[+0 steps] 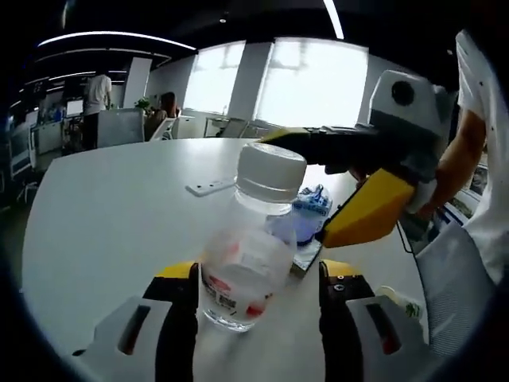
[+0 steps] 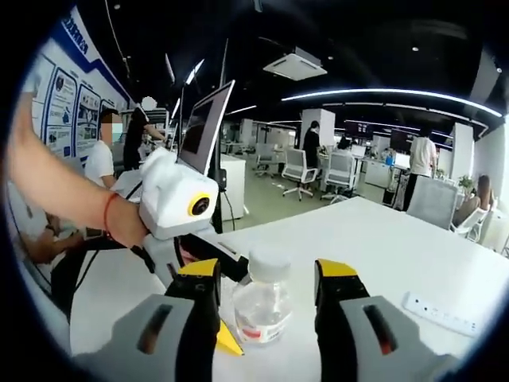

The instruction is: Arrange the tabletop items into an orderly group along one side of the table until the central work area is clear of visible clutter.

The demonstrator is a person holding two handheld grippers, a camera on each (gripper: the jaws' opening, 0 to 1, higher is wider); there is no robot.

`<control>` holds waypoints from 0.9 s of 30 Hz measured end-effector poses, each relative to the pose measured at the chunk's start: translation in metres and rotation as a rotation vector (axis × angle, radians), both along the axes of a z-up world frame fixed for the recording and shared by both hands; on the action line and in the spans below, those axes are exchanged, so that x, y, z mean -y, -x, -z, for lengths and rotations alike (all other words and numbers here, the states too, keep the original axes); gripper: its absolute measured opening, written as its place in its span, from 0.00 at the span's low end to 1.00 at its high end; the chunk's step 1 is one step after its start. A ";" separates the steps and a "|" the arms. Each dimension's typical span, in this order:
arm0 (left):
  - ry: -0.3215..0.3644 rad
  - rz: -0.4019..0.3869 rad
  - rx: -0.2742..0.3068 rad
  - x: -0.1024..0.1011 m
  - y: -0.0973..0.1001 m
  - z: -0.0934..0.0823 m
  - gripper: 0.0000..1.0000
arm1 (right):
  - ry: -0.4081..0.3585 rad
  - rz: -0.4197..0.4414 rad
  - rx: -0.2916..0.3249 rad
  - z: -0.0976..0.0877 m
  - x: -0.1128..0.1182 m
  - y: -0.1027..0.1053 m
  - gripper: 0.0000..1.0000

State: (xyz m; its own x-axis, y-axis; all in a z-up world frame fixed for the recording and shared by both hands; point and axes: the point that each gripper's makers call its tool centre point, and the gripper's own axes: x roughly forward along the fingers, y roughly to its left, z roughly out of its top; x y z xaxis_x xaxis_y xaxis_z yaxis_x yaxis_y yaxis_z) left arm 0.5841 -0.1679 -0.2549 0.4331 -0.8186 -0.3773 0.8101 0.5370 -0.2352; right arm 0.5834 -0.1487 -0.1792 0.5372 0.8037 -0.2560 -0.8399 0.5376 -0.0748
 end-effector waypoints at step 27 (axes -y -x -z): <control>-0.015 -0.089 -0.003 -0.022 0.028 -0.020 0.63 | 0.014 -0.024 -0.021 -0.009 0.045 0.018 0.48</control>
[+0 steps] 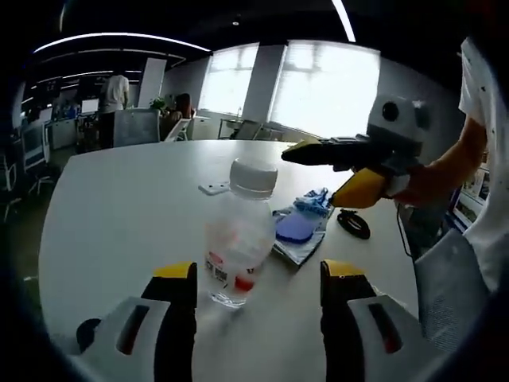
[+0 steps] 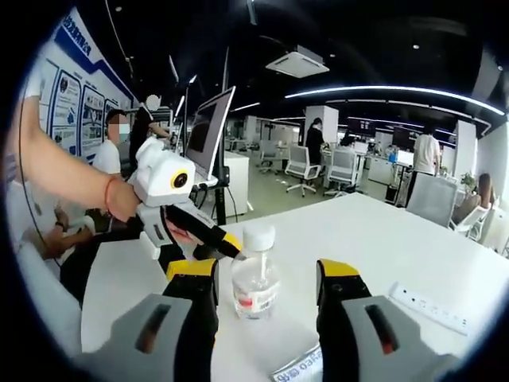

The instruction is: Arrange the tabletop items into an orderly group along one side of the table until the central work area is clear of visible clutter.

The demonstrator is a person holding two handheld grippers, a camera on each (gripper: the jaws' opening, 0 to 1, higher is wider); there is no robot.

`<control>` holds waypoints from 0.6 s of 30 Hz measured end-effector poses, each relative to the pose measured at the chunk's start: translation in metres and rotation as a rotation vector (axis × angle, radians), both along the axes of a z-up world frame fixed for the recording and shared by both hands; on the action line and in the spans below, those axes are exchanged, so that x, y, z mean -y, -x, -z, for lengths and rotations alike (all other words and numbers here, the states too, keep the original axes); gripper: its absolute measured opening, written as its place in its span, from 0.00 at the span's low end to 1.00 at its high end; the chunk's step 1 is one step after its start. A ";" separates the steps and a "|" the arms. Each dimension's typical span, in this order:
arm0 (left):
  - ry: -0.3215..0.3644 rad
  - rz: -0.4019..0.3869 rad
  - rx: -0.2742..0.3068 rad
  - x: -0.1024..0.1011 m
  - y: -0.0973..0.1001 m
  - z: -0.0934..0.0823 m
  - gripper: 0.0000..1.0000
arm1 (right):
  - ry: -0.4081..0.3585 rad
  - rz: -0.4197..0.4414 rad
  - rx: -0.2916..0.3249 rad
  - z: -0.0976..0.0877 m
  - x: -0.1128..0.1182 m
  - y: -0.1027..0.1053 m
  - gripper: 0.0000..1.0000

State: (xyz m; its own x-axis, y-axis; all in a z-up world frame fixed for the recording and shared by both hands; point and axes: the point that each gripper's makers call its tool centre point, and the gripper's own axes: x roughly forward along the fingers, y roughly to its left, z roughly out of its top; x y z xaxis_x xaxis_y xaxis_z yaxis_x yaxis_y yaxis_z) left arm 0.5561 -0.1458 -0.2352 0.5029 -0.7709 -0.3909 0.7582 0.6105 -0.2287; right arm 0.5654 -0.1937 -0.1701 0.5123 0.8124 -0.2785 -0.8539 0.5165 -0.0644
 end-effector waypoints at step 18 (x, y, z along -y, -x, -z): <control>0.001 -0.071 0.002 -0.015 0.033 -0.018 0.63 | 0.036 -0.063 -0.045 0.002 0.020 0.021 0.48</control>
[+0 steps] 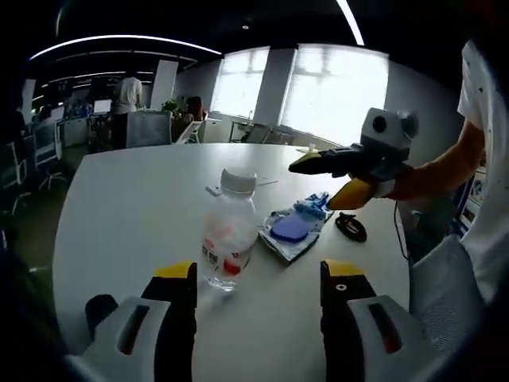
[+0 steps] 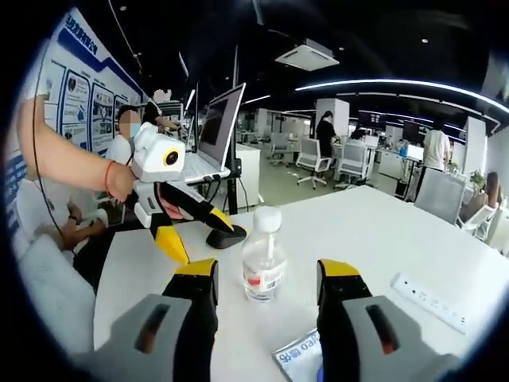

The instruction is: Arrange the tabletop items into an orderly group along one side of the table until the central work area is clear of visible clutter.

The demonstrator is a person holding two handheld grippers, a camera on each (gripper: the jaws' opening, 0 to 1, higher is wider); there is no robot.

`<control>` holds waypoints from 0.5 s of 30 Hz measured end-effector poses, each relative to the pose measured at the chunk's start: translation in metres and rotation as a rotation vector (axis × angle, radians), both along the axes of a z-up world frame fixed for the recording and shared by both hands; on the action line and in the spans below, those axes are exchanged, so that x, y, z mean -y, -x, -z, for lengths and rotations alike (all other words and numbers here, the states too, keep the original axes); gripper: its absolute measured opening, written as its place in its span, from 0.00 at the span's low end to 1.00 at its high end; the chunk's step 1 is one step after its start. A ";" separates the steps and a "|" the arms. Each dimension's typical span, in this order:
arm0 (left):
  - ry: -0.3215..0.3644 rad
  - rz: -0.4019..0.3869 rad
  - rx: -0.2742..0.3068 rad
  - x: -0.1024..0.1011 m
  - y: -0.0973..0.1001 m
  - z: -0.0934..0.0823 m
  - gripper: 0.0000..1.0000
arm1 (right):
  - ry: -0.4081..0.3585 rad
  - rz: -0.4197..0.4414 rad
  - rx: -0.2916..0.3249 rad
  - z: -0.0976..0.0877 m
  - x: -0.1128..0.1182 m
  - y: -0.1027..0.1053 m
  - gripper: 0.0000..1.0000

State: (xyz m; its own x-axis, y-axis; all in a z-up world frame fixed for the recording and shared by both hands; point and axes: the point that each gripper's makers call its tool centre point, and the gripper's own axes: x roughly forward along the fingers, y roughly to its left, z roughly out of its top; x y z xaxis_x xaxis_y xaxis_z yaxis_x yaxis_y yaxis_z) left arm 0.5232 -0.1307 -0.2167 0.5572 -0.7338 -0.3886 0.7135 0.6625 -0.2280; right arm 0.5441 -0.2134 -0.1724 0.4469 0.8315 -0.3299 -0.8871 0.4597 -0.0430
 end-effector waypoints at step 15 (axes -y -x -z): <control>-0.005 -0.051 0.002 -0.006 0.036 -0.018 0.63 | -0.004 -0.033 -0.100 0.006 0.027 0.021 0.47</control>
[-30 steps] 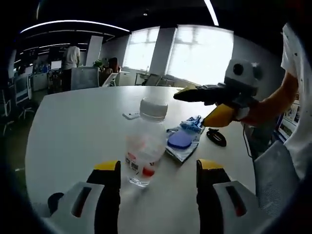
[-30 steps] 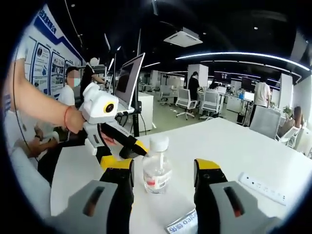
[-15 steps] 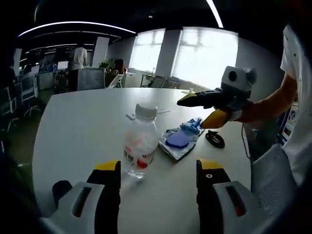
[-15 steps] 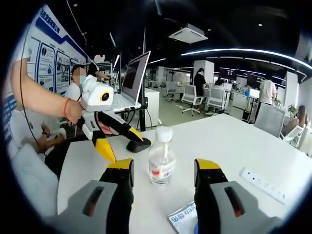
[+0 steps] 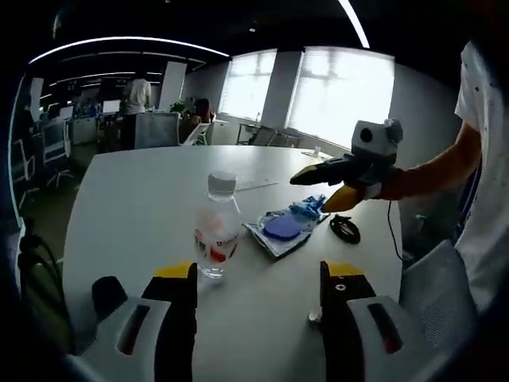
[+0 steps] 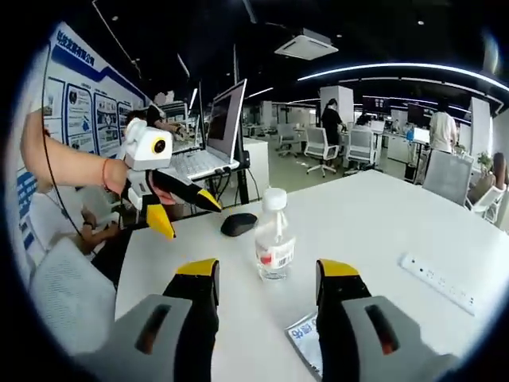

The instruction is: Arrange the tabletop items into an orderly group along one side of the table until the central work area is clear of visible clutter.

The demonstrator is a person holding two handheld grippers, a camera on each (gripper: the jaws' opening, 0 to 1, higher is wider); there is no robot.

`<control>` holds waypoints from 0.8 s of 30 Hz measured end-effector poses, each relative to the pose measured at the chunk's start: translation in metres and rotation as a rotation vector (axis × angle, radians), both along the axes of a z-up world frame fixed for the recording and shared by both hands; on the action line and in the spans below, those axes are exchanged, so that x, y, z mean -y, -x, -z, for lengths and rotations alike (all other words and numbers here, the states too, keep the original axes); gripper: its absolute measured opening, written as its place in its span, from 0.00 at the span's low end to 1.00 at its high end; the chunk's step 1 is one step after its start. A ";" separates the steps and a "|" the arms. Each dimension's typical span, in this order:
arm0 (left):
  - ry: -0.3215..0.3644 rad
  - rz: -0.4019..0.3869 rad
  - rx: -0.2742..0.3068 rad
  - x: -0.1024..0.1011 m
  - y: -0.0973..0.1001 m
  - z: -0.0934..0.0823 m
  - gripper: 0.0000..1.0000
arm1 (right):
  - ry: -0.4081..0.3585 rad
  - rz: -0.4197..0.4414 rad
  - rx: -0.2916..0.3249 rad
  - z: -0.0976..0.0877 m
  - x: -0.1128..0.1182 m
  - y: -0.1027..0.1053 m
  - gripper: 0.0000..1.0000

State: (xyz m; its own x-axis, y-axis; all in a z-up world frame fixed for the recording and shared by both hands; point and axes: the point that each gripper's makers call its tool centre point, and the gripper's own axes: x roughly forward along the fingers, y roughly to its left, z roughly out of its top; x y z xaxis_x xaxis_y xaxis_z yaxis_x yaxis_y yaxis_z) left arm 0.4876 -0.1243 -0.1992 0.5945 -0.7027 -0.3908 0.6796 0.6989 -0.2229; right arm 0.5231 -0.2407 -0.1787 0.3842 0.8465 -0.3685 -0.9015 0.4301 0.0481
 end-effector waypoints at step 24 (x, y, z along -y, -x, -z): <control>0.019 -0.089 0.010 -0.008 0.055 -0.027 0.63 | 0.131 -0.282 -0.168 0.037 0.009 0.064 0.45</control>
